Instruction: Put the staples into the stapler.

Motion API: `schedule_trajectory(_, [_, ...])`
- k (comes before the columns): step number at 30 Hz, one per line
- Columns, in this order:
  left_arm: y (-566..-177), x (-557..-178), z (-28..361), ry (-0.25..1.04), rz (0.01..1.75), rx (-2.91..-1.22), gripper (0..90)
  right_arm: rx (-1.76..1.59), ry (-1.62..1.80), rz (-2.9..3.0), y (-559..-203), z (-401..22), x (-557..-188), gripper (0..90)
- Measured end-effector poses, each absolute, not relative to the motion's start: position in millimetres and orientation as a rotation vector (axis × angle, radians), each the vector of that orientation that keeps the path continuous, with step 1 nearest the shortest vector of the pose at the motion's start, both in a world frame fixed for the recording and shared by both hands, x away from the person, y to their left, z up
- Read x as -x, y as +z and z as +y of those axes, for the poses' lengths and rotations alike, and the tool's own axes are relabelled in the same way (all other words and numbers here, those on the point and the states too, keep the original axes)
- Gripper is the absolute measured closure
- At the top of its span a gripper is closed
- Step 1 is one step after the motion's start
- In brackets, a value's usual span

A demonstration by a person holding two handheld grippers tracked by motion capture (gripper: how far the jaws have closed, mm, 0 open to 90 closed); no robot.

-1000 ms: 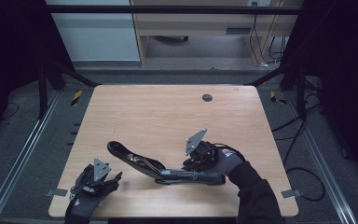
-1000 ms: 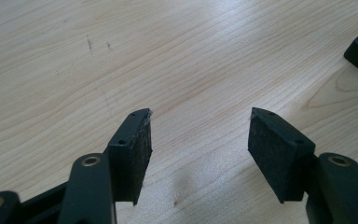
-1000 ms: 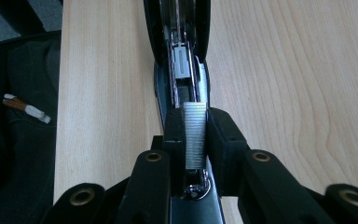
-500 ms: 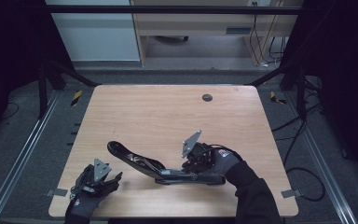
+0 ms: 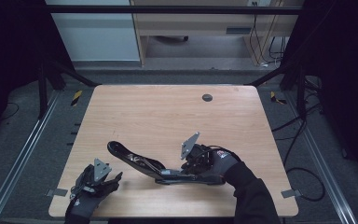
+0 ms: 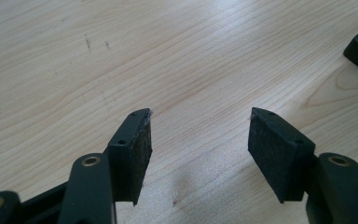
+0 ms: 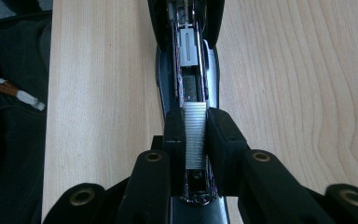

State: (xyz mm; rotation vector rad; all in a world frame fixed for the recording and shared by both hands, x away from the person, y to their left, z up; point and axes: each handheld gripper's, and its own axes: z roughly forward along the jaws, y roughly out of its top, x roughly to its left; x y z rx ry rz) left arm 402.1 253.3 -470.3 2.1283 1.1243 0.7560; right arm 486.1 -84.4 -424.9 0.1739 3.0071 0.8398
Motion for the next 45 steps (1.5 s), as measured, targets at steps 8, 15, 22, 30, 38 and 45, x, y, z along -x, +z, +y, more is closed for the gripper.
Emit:
schedule_trajectory(8, [-470.3,-402.0,253.3,0.756,1.124,-2.128,39.1,-0.169,0.838,3.013,-427.5,-83.1,-486.7,78.1])
schedule_trajectory(15, [-470.5,-402.2,253.4,0.755,1.124,-2.130,39.1,-0.150,0.821,3.017,-429.5,-82.1,-487.9,78.1])
schedule_trajectory(22, [-470.7,-402.3,253.3,0.754,1.125,-2.131,39.1,-0.148,0.820,3.022,-430.3,-81.8,-488.9,78.1])
schedule_trajectory(30, [-470.8,-402.5,253.7,0.754,1.126,-2.134,39.1,-0.139,0.818,3.024,-432.0,-81.3,-489.9,78.1])
schedule_trajectory(38, [-471.0,-402.6,253.6,0.752,1.127,-2.136,39.1,-0.113,0.810,3.018,-432.2,-81.2,-489.0,78.1])
schedule_trajectory(45, [-471.2,-402.7,253.6,0.751,1.127,-2.137,39.1,-0.090,0.807,3.018,-432.7,-80.7,-488.8,78.0])
